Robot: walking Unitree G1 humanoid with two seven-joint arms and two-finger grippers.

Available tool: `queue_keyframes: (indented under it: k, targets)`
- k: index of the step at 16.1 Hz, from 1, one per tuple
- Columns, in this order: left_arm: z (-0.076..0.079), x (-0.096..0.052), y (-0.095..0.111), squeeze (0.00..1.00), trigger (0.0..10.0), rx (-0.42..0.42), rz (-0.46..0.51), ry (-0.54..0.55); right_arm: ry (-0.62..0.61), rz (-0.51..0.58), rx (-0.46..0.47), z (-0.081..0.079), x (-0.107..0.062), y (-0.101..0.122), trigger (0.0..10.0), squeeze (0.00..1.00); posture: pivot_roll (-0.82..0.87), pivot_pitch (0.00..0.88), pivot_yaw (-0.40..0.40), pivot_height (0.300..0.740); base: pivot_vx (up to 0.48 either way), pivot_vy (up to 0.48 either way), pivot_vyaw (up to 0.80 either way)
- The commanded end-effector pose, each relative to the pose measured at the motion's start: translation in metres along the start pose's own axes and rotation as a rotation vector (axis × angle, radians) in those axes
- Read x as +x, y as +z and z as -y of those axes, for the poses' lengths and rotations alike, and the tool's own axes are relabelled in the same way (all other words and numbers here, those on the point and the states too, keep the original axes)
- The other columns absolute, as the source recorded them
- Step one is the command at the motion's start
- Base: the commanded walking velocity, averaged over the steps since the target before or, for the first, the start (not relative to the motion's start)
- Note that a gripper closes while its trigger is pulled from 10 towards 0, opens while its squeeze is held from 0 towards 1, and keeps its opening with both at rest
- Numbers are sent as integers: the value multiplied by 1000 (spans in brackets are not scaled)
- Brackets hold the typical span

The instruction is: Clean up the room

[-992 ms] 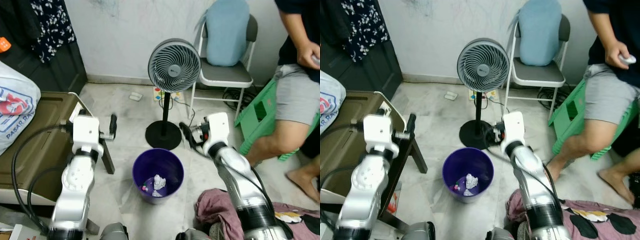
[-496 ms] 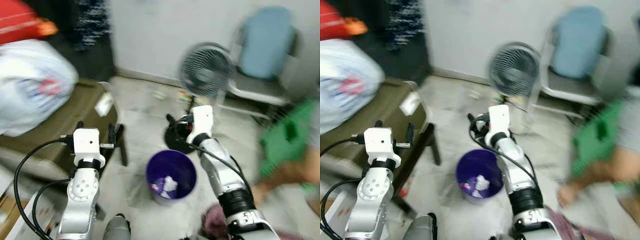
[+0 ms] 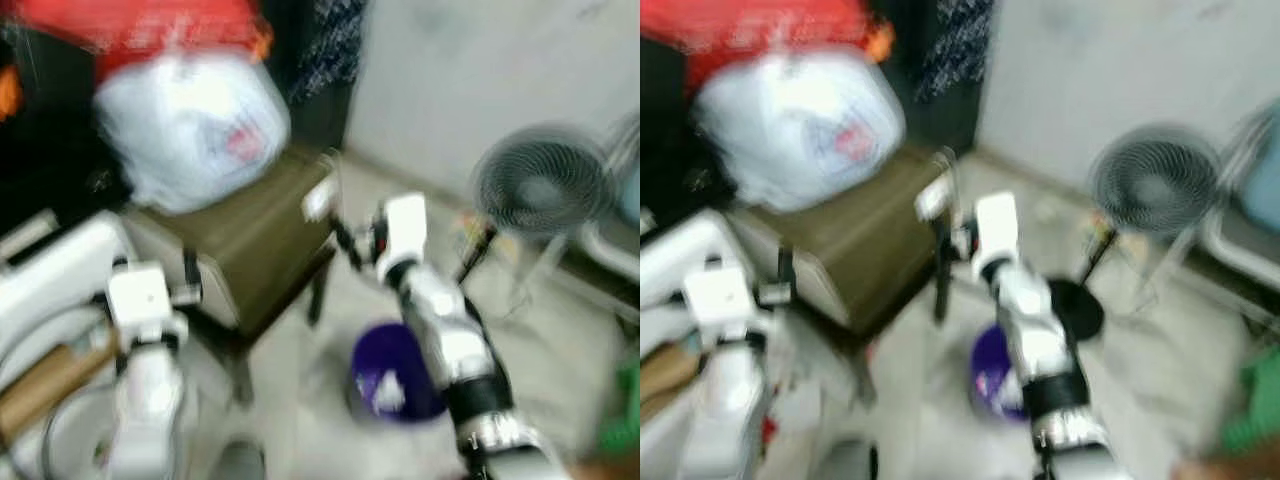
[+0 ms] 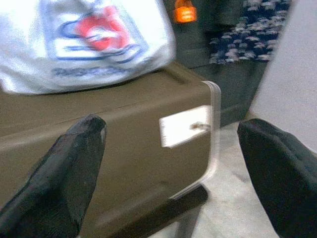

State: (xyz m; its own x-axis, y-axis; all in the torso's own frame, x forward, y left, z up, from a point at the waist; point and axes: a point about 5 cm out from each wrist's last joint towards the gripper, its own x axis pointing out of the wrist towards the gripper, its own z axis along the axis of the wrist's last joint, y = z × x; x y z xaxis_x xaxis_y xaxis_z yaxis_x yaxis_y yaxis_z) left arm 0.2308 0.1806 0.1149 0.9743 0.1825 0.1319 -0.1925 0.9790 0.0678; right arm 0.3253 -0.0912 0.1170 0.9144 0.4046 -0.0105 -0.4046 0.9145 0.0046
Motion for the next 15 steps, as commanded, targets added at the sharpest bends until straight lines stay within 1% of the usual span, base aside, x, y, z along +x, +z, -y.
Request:
queue_keyframes:
  k: [1, 2, 3, 5, 6, 8, 9, 11, 12, 14, 15]
  targets:
    - [11, -1, 13, 0, 10000, -37, 71, -94, -16, 62, -52, 7, -4, 12, 10000, 0, 26, 0, -78, 740, 0, 0, 800]
    - [7, -6, 12, 0, 10000, -47, 56, -90, -26, 64, -63, 11, -14, 9, 10000, 0, 17, 0, -75, 740, 0, 0, 513]
    - [4, -12, 9, 0, 10000, -35, 38, -84, -34, 49, -80, 14, -24, 4, 10000, 0, 11, 0, -72, 740, 0, 0, 0]
    - [3, -23, 3, 0, 10000, -27, 3, -99, -52, 7, -104, 21, -40, -7, 10000, 0, 1, 0, -63, 740, 0, 0, 0]
    - [5, -26, 3, 0, 10000, -28, -4, -113, -66, -2, -106, 24, -44, -9, 10000, 0, -8, 0, -56, 740, 0, 0, 0]
    - [10, -29, 4, 0, 10000, -23, -5, -136, -74, 7, -112, 23, -43, -6, 10000, 0, -16, 0, -46, 740, 0, 0, 800]
    - [13, -31, 6, 0, 10000, -39, -2, -151, -67, 21, -109, 20, -42, -4, 10000, 0, -27, 0, -29, 740, 0, 0, 800]
    - [13, -32, 6, 0, 10000, -40, 0, -156, -76, 22, -106, 20, -42, -4, 10000, 0, -28, 0, -24, 740, 0, 0, 800]
    - [9, -33, 5, 0, 10000, -10, -6, -140, -100, 12, -95, 23, -47, -7, 10000, 0, -30, 0, -20, 740, 0, 0, 800]
    - [1, -36, 2, 0, 10000, 48, -32, -91, -138, -13, -74, 31, -59, -13, 10000, 0, -36, 0, -18, 740, 0, 0, 0]
    - [0, -36, 0, 0, 10000, 66, -45, -74, -149, -23, -60, 33, -62, -14, 10000, 0, -37, 0, -18, 740, 0, 0, 0]
